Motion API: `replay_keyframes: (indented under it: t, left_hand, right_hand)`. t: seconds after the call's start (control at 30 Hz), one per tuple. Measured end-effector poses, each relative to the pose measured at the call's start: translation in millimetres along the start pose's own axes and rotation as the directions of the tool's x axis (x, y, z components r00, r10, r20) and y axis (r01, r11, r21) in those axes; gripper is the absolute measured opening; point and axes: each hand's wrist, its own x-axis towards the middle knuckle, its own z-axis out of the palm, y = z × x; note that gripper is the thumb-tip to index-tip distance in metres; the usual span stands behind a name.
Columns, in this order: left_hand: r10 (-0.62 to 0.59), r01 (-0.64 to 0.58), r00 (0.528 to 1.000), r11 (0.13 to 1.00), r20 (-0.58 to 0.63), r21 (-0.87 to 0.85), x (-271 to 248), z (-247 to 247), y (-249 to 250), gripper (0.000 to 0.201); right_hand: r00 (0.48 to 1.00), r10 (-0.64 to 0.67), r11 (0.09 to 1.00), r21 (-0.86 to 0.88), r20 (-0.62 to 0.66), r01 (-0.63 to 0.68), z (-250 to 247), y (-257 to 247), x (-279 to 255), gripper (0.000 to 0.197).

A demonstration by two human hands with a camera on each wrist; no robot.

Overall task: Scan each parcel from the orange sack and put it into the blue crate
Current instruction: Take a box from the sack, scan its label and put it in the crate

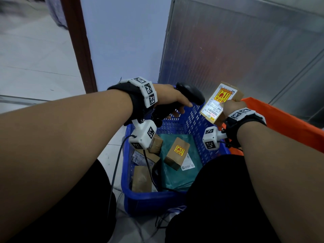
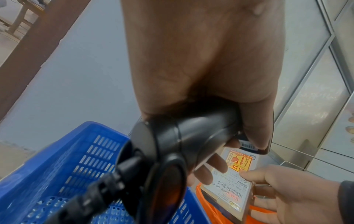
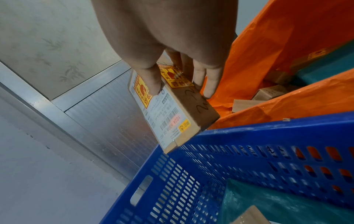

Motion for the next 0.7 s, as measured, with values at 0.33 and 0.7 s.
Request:
replay_keyframes:
  t: [0.33,0.7]
  left_hand:
    - [0.020,-0.022,0.998,0.999,-0.055,-0.038,3,-6,-5,0.040]
    - [0.078,-0.080,0.979,0.997,-0.191,-0.001,9,-7,-11,0.020]
  right_hand:
    - [1.000,-0.012,0.999,-0.037,-0.010,0.011,7,-5,5,0.013]
    - [0.981,0.018,0.979,-0.202,0.196,0.022,27,-3,3,0.018]
